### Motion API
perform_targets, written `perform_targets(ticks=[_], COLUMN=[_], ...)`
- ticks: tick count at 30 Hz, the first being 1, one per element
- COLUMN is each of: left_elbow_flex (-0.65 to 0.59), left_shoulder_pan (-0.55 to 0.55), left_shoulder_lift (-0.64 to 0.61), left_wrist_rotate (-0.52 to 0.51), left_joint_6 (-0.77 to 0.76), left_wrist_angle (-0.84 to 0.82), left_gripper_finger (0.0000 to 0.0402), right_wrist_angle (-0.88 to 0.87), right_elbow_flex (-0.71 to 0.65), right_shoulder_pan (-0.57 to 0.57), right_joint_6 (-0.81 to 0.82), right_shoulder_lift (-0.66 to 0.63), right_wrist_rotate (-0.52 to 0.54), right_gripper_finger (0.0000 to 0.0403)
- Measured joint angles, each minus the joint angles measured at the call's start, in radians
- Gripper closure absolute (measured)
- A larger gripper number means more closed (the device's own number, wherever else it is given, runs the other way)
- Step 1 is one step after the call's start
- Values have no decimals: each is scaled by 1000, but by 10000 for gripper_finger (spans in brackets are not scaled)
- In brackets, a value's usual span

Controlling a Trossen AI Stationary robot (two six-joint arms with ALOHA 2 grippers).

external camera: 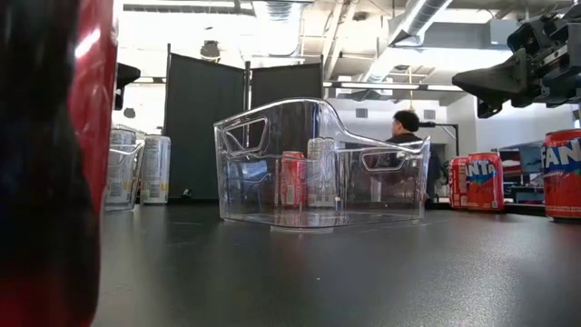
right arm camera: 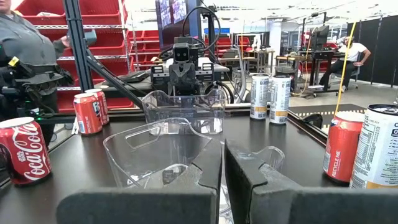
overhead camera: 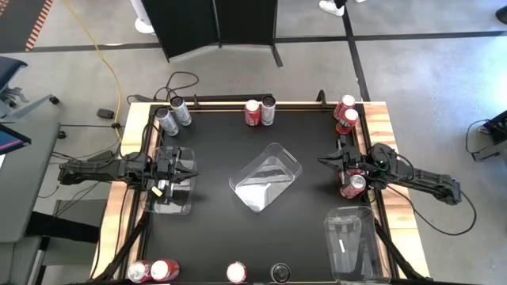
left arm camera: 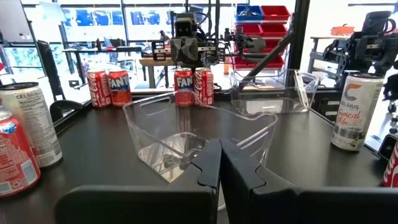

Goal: Sort soda cans

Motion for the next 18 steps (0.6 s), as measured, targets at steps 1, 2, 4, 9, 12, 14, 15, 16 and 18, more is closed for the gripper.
perform_targets(ticks=[1,2,4,9,12,14,15,16,18], left_elbow_flex=[0,0,0,0,0,0,-1,-2,-3], left_shoulder_pan=[0,0,0,0,0,0,1,1,1], left_shoulder_lift=[0,0,0,0,0,0,0,0,0], left_wrist_rotate=[0,0,0,0,0,-2,-13,-27,-41], left_joint_6=[-1,-1,2,2,-1,14,48,80,105], left_wrist_angle=[0,0,0,0,0,3,16,32,59], left_gripper_finger=[399,399,399,399,399,399,399,399,399], right_wrist_angle=[0,0,0,0,33,114,160,208,294], right_elbow_flex=[0,0,0,0,0,0,0,0,3], right_shoulder_pan=[0,0,0,0,0,0,0,0,0], right_joint_6=[0,0,0,0,3,57,95,131,184], right_shoulder_lift=[0,0,0,0,0,0,0,0,0], right_wrist_rotate=[0,0,0,0,0,16,35,59,111], right_gripper_finger=[365,365,365,365,365,365,365,365,365])
